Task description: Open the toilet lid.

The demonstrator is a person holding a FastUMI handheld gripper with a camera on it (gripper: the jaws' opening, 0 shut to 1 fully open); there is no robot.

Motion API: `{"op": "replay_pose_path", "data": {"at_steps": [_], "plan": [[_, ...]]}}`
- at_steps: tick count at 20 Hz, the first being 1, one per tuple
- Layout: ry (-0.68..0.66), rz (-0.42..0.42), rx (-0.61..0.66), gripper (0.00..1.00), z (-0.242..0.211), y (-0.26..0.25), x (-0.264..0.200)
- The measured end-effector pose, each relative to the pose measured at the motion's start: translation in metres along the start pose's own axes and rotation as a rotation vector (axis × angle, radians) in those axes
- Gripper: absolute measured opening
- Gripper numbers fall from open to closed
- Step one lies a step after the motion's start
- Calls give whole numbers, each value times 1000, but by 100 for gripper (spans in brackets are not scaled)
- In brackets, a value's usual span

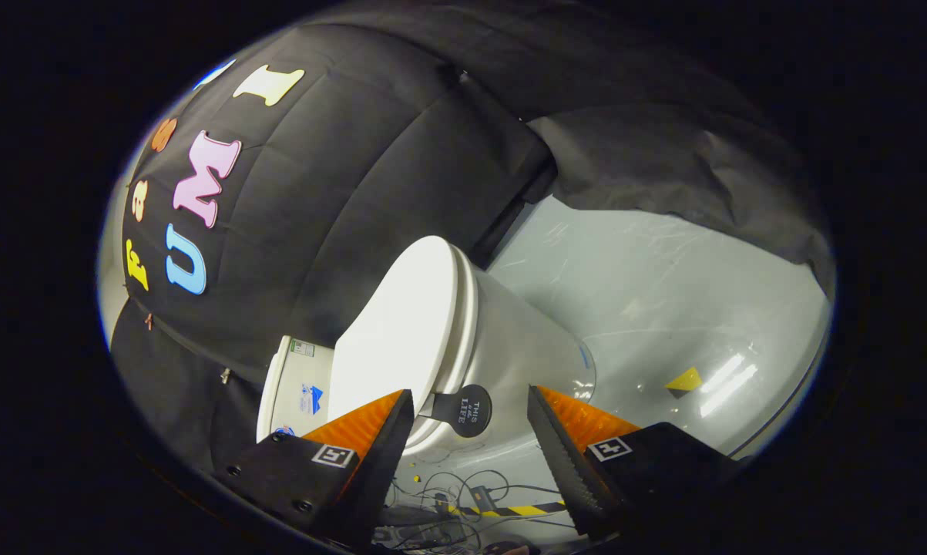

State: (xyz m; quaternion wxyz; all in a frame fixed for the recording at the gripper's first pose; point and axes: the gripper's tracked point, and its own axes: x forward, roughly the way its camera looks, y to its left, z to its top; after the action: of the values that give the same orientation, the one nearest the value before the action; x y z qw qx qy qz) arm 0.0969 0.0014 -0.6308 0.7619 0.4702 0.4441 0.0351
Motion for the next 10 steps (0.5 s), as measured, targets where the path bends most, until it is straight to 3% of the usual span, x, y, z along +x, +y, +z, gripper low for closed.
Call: {"op": "replay_pose_path", "data": {"at_steps": [1,3,6,8,10], "plan": [[23,11,27,94,-4,0,4],[65,35,91,78,-8,0,12],[138,28,174,42,-20,-1,14],[90,42,208,14,-12,1,20],[88,47,131,12,-16,7,16]]}}
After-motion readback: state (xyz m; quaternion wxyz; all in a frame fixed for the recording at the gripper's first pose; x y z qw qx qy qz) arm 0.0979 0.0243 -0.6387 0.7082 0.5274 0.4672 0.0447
